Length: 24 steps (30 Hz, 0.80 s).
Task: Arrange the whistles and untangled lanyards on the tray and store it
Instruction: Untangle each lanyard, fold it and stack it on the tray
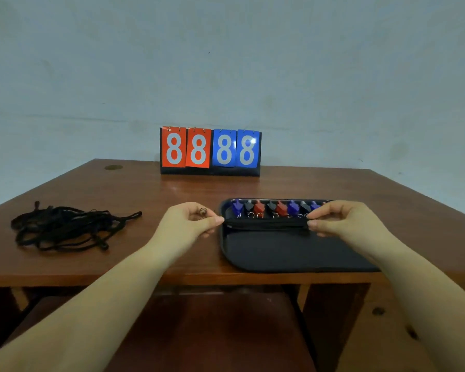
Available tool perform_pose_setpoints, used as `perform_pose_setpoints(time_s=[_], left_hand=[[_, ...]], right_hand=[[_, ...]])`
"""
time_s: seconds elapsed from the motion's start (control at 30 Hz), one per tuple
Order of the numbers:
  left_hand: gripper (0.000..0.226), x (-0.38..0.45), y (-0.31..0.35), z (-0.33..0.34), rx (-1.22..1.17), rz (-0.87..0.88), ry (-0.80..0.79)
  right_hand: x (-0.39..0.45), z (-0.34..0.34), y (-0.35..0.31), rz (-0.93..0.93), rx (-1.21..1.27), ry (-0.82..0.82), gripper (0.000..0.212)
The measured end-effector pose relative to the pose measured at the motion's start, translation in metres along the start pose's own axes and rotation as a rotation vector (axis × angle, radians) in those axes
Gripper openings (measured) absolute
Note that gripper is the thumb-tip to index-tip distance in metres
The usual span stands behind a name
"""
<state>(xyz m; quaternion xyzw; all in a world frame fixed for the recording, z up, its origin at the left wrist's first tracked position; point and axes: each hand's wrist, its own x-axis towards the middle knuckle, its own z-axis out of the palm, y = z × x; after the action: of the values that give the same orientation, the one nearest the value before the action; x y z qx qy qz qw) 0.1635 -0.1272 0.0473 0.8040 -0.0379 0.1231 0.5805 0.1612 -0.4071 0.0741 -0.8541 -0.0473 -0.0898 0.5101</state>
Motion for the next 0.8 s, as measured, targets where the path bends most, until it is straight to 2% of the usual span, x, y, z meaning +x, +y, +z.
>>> perform_pose_setpoints(time_s=[0.17, 0.53, 0.8], left_hand=[[0.009, 0.028, -0.011, 0.022, 0.185, 0.038, -0.026], [0.013, 0.05, -0.031, 0.046, 0.593, 0.039, -0.075], [0.024, 0.049, -0.035, 0.035, 0.578, 0.048, -0.074]], right_hand=[[0.029, -0.004, 0.022, 0.051, -0.129, -0.034, 0.009], [0.055, 0.005, 0.056, 0.09, -0.386, -0.147, 0.009], [0.052, 0.004, 0.054, 0.043, -0.442, -0.144, 0.016]])
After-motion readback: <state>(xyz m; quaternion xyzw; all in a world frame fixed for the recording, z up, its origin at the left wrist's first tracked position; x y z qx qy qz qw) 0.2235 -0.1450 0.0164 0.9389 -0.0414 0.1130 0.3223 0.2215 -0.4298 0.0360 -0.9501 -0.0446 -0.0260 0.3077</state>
